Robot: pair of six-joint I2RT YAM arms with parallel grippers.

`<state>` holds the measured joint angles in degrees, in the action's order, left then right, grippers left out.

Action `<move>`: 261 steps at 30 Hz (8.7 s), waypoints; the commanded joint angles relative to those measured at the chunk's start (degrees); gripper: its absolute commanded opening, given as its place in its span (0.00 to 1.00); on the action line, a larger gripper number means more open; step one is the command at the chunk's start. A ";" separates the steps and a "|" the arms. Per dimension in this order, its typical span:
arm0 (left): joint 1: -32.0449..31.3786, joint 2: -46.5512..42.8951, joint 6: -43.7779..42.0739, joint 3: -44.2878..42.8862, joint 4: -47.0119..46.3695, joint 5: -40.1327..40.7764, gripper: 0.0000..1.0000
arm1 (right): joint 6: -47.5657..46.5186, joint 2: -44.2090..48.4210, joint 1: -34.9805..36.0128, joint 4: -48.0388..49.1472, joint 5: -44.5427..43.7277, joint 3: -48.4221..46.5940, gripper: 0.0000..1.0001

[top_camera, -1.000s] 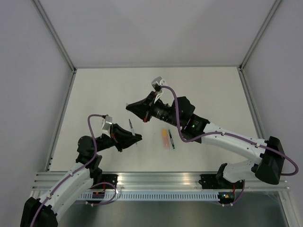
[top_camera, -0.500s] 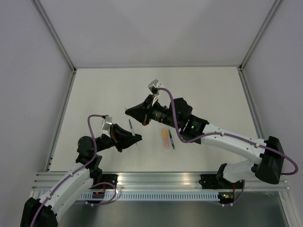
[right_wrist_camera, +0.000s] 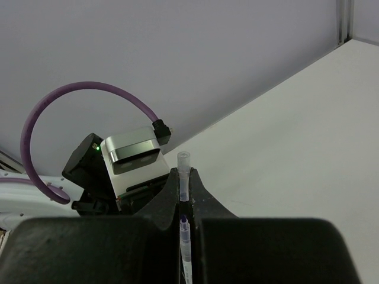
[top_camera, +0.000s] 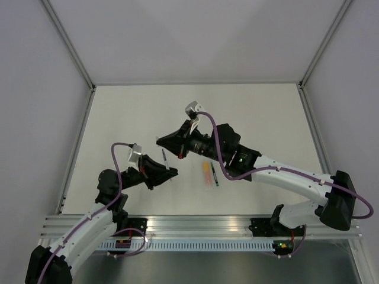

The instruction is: Insert the pens into the pen caps

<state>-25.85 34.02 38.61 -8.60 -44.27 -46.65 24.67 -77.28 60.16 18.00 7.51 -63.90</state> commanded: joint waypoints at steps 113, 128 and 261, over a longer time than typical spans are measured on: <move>0.01 -2.64 0.23 -0.10 1.73 4.02 0.02 | -4.98 3.44 4.17 1.77 0.05 8.07 0.00; 0.01 -6.69 0.85 0.43 3.58 6.58 0.02 | -5.95 2.66 7.78 6.26 -0.39 15.47 0.00; -21.70 13.54 -18.04 -18.38 34.24 53.25 1.00 | 7.59 28.32 0.48 -20.73 -31.94 29.88 0.98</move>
<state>-47.37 50.09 26.65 -28.05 -5.48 5.45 29.74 -50.39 62.22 -6.46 -30.37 -34.76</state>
